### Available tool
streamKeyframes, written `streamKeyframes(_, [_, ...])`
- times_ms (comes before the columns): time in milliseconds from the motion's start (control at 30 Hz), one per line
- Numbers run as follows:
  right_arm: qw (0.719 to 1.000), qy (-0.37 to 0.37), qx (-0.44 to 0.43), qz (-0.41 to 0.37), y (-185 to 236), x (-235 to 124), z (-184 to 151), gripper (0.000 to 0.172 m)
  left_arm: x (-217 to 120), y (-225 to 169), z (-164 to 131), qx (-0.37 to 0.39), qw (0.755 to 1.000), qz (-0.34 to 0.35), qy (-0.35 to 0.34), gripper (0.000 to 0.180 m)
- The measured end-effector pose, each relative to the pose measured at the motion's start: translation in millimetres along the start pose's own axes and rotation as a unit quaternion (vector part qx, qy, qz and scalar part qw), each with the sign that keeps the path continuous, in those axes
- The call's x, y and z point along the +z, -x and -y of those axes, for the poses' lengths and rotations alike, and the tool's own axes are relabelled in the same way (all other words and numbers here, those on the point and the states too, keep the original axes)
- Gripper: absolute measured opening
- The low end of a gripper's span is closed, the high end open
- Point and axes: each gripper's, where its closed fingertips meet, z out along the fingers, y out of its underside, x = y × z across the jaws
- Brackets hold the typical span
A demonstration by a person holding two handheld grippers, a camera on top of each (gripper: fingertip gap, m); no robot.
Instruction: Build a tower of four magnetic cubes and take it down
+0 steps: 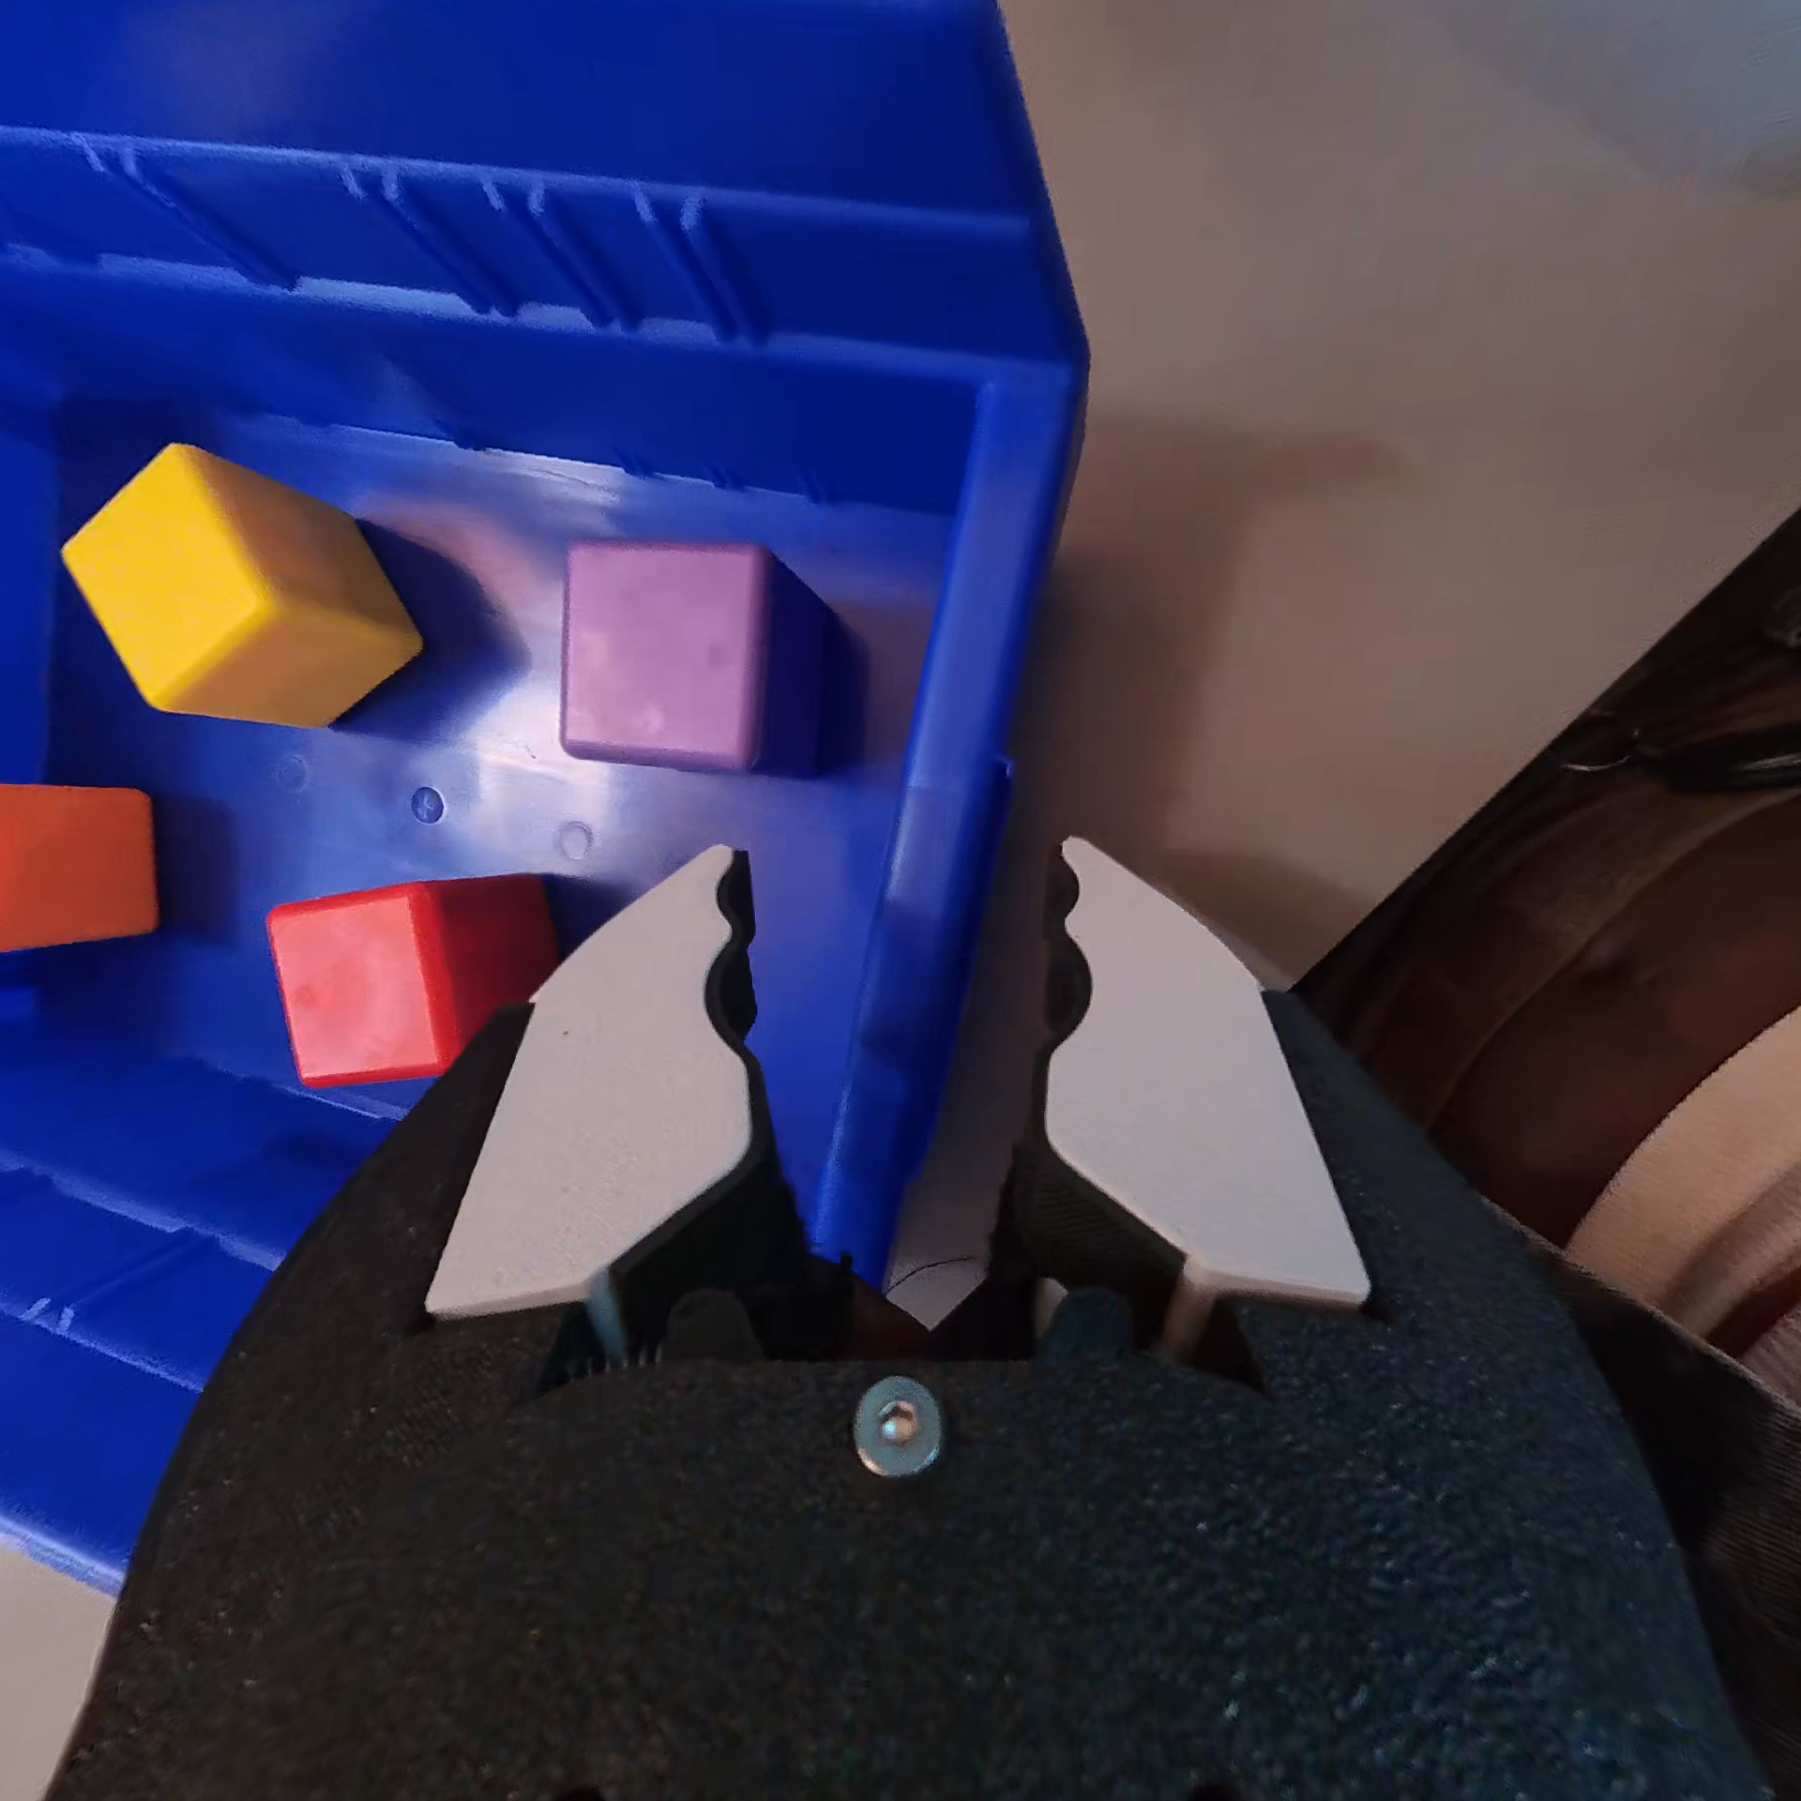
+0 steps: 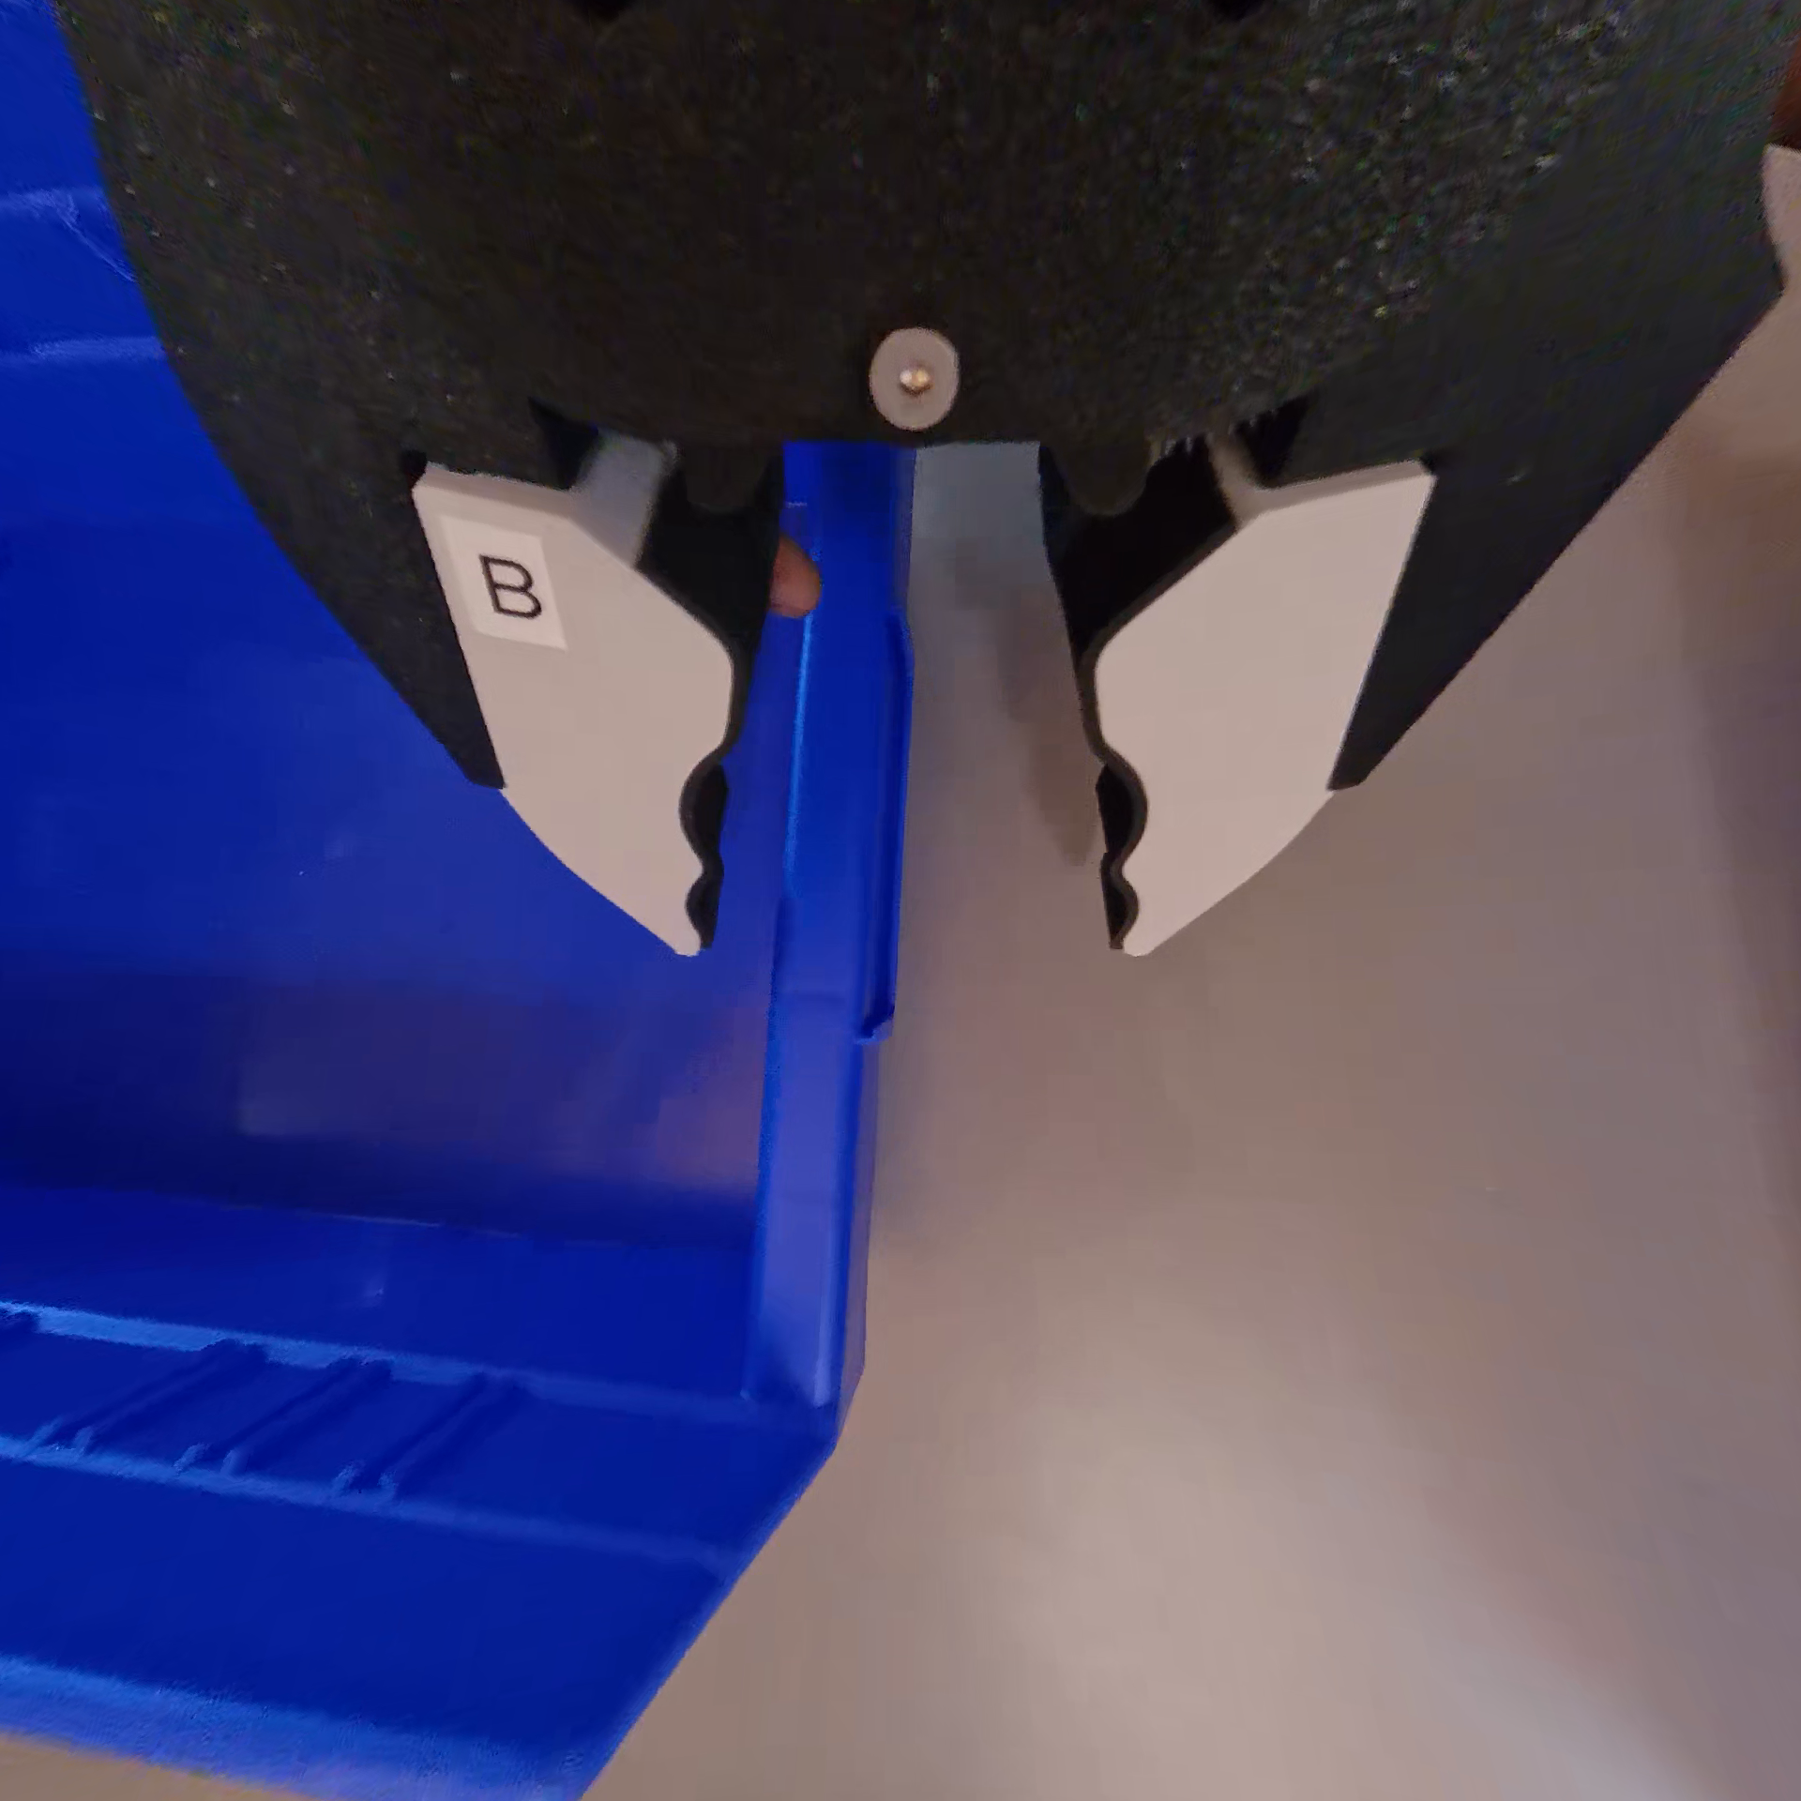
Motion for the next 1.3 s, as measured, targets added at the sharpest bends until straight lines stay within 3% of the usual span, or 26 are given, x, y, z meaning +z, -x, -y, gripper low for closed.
streamKeyframes(233, [0.999,0.03,-0.015,-0.001,2,5,-5,0.064,9,-12,-7,0.027,0.998,-0.018,0.057,0.046])
streamKeyframes(300, [0.999,0.037,-0.025,-0.011,-3,5,-7,0.054,13,-9,-9,0.037,0.997,-0.009,0.066,0.028])
streamKeyframes(367, [0.998,0.042,-0.041,-0.025,-10,3,-11,0.027,12,-7,-11,0.046,0.997,-0.011,0.062,0.025])
streamKeyframes(400, [0.998,0.044,-0.046,-0.017,-9,1,-14,0.025,11,-7,-13,0.05,0.997,-0.016,0.062,0.025])
streamKeyframes(567, [0.991,0.034,-0.126,0.01,-3,-9,-33,0.025,5,-2,-27,0.077,0.994,-0.031,0.065,0.024])
streamKeyframes(733, [0.973,0.037,-0.225,0.025,-4,-30,-78,0.025,-6,24,-59,0.08,0.993,-0.018,0.082,0.027])
streamKeyframes(967, [0.938,0.019,-0.345,0.012,-33,-57,-141,0.027,-13,58,-86,0.07,0.995,-0.011,0.068,0.029])
streamKeyframes(1300, [0.899,0.042,-0.435,0.017,-87,-79,-207,0.028,-21,99,-120,0.091,0.993,-0.036,0.07,0.029])
